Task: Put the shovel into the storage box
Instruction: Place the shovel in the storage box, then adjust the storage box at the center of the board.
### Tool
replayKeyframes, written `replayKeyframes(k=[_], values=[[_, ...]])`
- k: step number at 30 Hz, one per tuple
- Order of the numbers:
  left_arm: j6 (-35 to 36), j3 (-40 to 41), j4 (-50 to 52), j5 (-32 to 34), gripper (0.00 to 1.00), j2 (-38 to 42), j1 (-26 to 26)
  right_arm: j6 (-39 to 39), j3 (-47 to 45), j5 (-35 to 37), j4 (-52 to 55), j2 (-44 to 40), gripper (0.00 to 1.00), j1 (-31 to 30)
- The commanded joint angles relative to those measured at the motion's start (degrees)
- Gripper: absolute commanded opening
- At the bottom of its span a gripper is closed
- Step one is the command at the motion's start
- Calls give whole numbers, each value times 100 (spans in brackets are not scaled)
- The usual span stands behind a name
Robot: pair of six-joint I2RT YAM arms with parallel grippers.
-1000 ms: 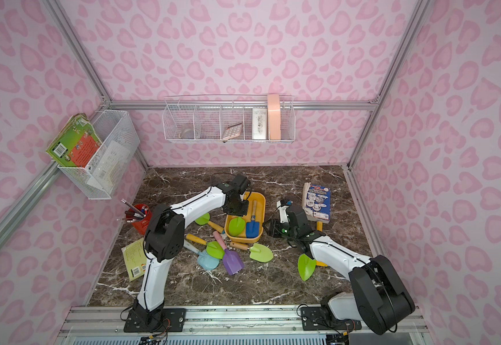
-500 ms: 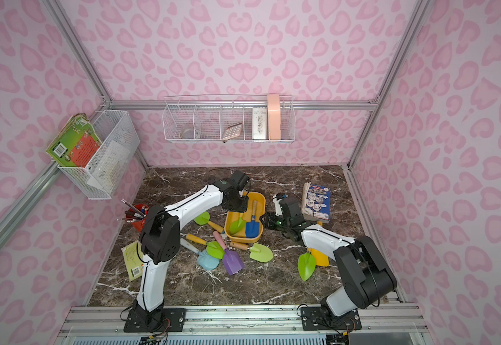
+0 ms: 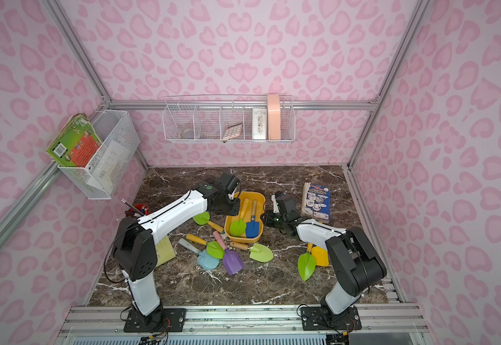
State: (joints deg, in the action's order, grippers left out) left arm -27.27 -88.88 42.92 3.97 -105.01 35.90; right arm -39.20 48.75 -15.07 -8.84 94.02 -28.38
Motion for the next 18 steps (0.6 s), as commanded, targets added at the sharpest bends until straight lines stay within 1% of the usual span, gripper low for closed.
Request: replayKeyframes(k=[1,6,18], values=[[-161,410,-109,161,34,389,-4,85,208,168,64,111,28,12],[-242,1087,-114,390,33,951,-4,64,369,205,101,230,26,34],[-524,1908,1,609,34,1886,-4,33,470,101,-122,371,26,86]])
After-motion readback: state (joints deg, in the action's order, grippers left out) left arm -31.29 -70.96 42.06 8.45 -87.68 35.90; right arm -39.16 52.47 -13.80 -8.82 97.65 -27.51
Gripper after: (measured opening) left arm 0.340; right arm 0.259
